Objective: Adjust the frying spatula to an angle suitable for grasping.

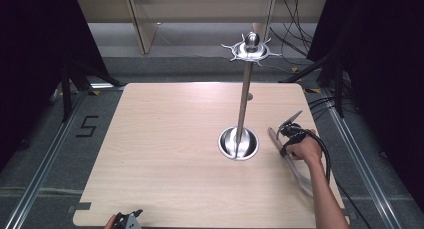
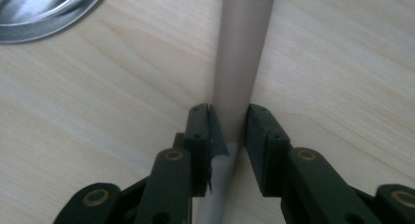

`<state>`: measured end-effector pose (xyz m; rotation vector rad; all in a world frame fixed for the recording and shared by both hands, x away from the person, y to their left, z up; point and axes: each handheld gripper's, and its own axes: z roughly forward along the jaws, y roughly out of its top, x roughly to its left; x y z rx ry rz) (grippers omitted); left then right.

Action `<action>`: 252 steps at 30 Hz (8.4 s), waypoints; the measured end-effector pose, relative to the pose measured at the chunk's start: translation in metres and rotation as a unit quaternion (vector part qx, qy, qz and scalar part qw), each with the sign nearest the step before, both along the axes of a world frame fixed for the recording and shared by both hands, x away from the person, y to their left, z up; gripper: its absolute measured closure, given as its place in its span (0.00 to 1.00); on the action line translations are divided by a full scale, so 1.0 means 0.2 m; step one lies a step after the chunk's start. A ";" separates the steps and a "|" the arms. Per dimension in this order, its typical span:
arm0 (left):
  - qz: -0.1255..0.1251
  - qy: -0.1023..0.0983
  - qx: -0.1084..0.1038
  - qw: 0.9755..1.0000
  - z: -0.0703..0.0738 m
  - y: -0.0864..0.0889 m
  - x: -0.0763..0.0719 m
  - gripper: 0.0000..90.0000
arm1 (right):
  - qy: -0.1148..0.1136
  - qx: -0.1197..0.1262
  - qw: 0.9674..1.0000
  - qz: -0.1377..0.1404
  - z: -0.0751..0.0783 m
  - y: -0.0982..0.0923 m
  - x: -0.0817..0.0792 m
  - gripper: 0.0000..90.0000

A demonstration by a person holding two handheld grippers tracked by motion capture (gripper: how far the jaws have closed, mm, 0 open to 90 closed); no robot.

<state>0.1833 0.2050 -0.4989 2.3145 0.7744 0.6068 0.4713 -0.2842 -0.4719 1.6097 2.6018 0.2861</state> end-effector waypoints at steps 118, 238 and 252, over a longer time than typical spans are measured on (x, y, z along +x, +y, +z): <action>-0.001 -0.016 -0.005 1.000 0.00 -0.01 0.00 0.17 | -0.396 0.254 0.876 0.107 0.96 0.08 -0.31 0.84; -0.004 -0.012 -0.008 1.000 0.02 0.00 -0.01 0.16 | -0.349 0.224 0.906 0.087 0.47 0.06 -0.54 0.40; -0.008 -0.010 -0.008 1.000 0.02 -0.01 0.00 0.16 | -0.316 0.215 0.919 0.092 0.35 0.08 -0.56 0.39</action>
